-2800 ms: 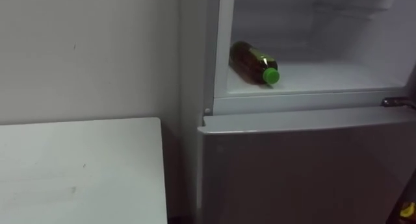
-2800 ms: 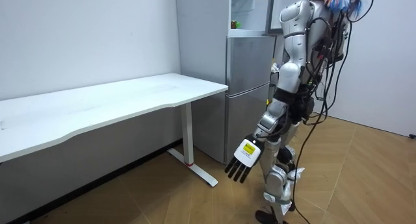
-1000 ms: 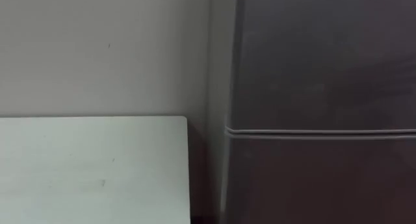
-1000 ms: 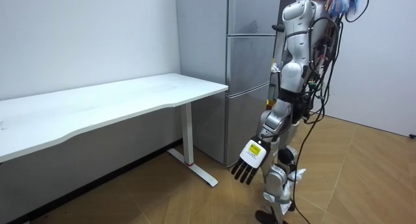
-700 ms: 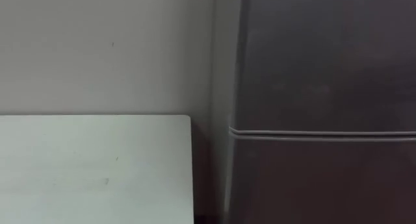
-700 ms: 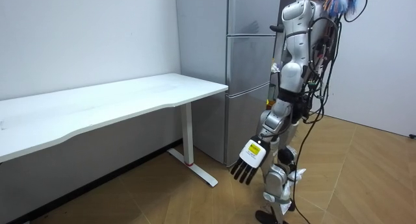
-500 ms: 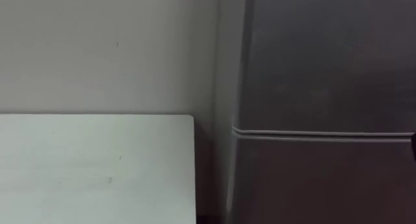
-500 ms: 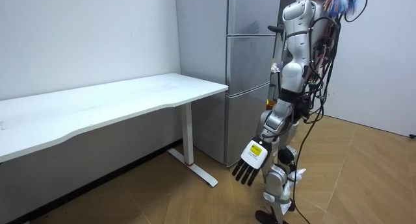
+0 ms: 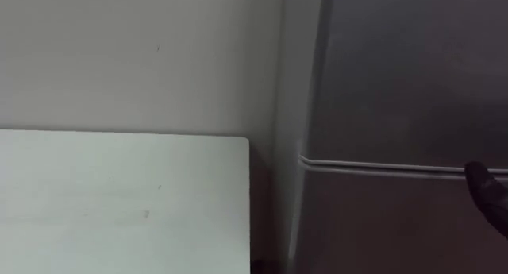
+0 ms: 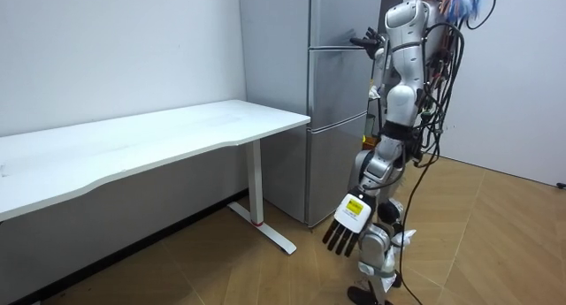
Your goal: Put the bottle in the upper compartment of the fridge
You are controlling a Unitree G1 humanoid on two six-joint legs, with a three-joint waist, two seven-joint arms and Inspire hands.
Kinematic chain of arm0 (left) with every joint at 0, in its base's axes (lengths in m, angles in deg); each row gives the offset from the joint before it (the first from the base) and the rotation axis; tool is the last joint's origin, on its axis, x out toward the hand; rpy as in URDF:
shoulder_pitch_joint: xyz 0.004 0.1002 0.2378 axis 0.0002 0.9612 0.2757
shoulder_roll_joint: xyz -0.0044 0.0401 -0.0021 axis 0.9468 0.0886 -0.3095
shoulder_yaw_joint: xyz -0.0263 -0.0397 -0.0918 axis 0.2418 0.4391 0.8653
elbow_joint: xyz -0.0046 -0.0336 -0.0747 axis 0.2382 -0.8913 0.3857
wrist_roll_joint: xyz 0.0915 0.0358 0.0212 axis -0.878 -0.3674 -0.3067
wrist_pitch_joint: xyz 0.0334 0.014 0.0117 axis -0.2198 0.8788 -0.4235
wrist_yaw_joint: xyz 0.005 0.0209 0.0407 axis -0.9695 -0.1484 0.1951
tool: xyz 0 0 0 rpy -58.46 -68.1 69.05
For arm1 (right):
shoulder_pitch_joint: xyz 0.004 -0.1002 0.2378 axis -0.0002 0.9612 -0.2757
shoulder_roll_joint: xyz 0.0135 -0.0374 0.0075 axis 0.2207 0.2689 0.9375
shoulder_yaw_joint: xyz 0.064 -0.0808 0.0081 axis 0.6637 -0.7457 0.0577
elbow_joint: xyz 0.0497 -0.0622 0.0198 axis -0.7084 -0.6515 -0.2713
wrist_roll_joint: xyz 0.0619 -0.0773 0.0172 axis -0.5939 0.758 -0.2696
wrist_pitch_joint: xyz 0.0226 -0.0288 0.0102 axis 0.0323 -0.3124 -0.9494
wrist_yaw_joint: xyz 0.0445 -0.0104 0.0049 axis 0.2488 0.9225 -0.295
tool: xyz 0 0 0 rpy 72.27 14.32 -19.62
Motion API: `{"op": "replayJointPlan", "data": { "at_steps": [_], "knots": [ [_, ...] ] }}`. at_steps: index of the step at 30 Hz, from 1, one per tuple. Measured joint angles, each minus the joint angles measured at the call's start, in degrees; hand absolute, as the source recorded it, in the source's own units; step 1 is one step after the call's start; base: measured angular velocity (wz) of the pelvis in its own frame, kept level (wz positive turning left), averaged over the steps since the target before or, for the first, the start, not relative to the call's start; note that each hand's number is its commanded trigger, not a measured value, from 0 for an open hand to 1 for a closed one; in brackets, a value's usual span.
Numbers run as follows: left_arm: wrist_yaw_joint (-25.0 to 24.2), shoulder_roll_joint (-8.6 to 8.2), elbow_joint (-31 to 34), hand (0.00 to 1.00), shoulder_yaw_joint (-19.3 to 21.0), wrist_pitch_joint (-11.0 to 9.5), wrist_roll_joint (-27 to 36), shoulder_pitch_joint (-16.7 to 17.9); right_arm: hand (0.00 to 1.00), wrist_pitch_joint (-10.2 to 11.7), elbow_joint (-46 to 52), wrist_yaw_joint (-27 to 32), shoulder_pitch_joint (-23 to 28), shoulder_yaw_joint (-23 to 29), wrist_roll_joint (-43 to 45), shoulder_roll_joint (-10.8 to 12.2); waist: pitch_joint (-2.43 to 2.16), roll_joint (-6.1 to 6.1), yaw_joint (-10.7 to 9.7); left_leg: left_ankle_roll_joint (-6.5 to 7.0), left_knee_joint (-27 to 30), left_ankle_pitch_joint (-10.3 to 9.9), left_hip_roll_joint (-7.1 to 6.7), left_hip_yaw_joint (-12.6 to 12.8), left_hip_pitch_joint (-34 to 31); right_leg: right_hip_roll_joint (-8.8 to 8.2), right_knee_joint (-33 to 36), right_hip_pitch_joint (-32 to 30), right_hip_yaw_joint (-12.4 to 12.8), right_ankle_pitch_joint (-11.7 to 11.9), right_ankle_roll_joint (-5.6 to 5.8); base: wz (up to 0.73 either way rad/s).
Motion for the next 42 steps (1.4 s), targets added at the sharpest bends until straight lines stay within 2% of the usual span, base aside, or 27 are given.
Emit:
{"op": "replayJointPlan", "data": {
  "at_steps": [1, 6, 8, 9, 13, 16, 18, 24, 28, 35, 37, 42],
  "knots": [
    [-0.02, 0.00, -0.02, 0.00, 0.04, 0.00, -0.05, 0.00, 0.00, 0.00, -0.19, -0.42, 0.01, 0.01, 1.94, 0.08, 0.18, 0.11, 0.30, 0.00, 0.14, 0.00, 0.00, 0.00, 0.26, -0.01, -0.13, 0.39, -0.10, 0.00, 0.00, 0.04],
    [-0.10, 0.03, -0.41, 0.00, 0.20, -0.01, -0.59, -0.17, 0.00, 0.01, -0.31, -1.05, -0.28, -0.18, 12.07, 0.17, 0.25, -0.26, 1.88, 0.00, 0.24, 0.00, -0.02, -0.44, 0.34, -0.11, -0.20, 0.56, -0.26, -0.02, 0.02, 0.02],
    [-0.13, 0.05, -0.47, 0.00, 0.18, -0.01, -0.60, -0.52, 0.00, 0.00, -0.46, -0.61, -1.44, -0.77, 15.73, 0.17, 0.62, -0.62, 2.11, 0.01, 0.42, 0.01, -0.01, -0.96, 0.15, -0.25, -0.13, 0.57, -0.72, -0.04, 0.04, 0.11],
    [-0.24, 0.11, -0.70, 0.00, 0.20, 0.01, -0.60, -0.96, 0.00, 0.00, -0.76, -0.36, -2.76, -1.22, 17.63, 0.16, 0.60, -0.59, 2.14, 0.01, 0.53, 0.00, 0.01, -1.13, 0.09, -0.30, -0.13, 0.50, -0.96, -0.07, 0.04, 0.10],
    [-1.16, 0.18, -0.82, 0.00, 0.25, 0.37, -1.24, -2.26, 0.00, -0.21, -1.17, 0.69, -7.48, -1.59, 18.88, -0.06, 0.67, -0.93, 2.30, 0.01, 0.47, -0.01, 0.01, -1.95, -0.05, -0.44, -0.13, 0.43, -1.52, -0.19, 0.05, 0.10],
    [-1.70, 0.39, -0.51, 0.00, 0.25, 0.98, -2.89, -2.67, 0.00, -0.08, -2.04, 1.56, -13.22, -1.52, 19.66, -0.71, 0.61, -1.07, 2.19, 0.07, 0.57, 0.06, -0.03, -2.47, 0.05, -0.62, -0.05, 1.42, -2.71, -0.14, 0.01, 0.09],
    [-2.00, 0.83, -0.39, 0.00, 0.26, 1.17, -3.58, -2.66, 0.00, 0.07, -4.38, 3.27, -15.30, -1.60, 20.65, -0.67, 0.39, -1.53, 2.31, 0.07, 0.92, 0.06, -0.13, -2.49, 0.13, -0.63, 0.06, 1.63, -2.73, -0.14, 0.00, 0.07],
    [-4.15, 1.20, -0.09, 0.00, 0.64, 2.71, -5.08, -2.89, 0.00, -0.30, -9.28, 4.14, -18.95, -1.41, 21.55, -0.70, 0.40, -1.68, 2.27, 0.27, 1.46, -0.06, -0.33, -3.17, -0.06, -1.11, 0.21, 1.56, -3.38, -0.16, 0.17, 0.01],
    [-5.94, 1.39, 1.13, 0.00, 0.76, 3.52, -5.07, -2.63, 0.00, -0.25, -13.58, 6.34, -22.34, -1.24, 22.11, -0.71, 0.39, -1.70, 3.21, 0.48, 1.95, 0.08, -0.42, -3.46, -0.34, -1.30, 0.29, 1.25, -3.63, -0.08, 0.23, 0.03],
    [-8.49, 1.55, 1.43, 0.00, 0.81, 5.30, -5.92, -3.22, 0.00, -0.52, -18.98, 8.28, -24.81, -0.13, 24.75, -1.25, 0.37, -2.01, 3.65, 0.93, 2.57, 0.56, -0.93, -4.72, -1.01, -1.91, 0.42, 1.38, -4.77, 0.30, 0.40, 0.10],
    [-9.24, 1.78, 1.87, 0.00, 1.38, 5.99, -6.89, -3.51, 0.00, -1.87, -19.44, 8.26, -24.81, -0.05, 24.78, -2.69, 0.29, -2.41, 3.66, 1.13, 2.37, 0.92, -1.21, -4.93, -1.21, -2.18, 0.51, 1.42, -5.04, 0.44, 0.65, 0.06],
    [-10.12, 3.09, 4.11, 0.00, 1.44, 7.10, -7.83, -3.20, 0.00, -3.14, -22.29, 7.88, -25.76, 0.15, 24.71, -5.01, 0.36, -3.72, 3.74, 1.24, 2.35, 1.64, -1.42, -5.11, -2.31, -2.50, 1.15, 0.20, -5.23, 0.57, 0.90, 0.01]
  ]
}}
